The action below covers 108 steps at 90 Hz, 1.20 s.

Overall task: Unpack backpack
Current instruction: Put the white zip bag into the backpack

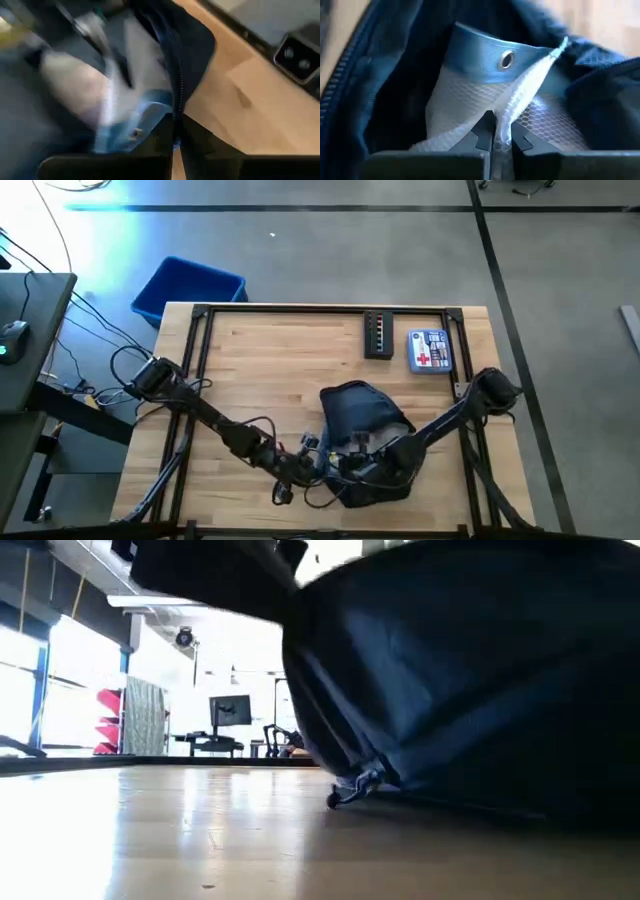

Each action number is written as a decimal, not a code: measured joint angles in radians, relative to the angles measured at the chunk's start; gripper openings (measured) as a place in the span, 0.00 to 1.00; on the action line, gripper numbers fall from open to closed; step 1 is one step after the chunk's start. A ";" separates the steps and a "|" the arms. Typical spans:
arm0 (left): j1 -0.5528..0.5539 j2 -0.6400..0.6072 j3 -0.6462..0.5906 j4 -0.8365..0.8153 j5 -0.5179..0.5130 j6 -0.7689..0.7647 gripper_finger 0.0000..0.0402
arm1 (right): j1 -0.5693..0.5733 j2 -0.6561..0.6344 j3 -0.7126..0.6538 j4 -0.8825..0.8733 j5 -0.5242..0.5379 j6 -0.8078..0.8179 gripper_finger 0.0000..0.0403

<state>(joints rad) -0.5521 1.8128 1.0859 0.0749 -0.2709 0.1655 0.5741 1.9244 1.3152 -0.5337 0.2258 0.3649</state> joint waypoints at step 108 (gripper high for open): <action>0.008 -0.027 0.001 -0.008 -0.132 -0.084 0.00 | 0.055 -0.069 0.141 -0.100 -0.129 -0.116 0.52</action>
<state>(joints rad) -0.5446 1.7859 1.0866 0.0667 -0.4032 0.0814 0.6291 1.8555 1.4558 -0.6334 0.0967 0.2493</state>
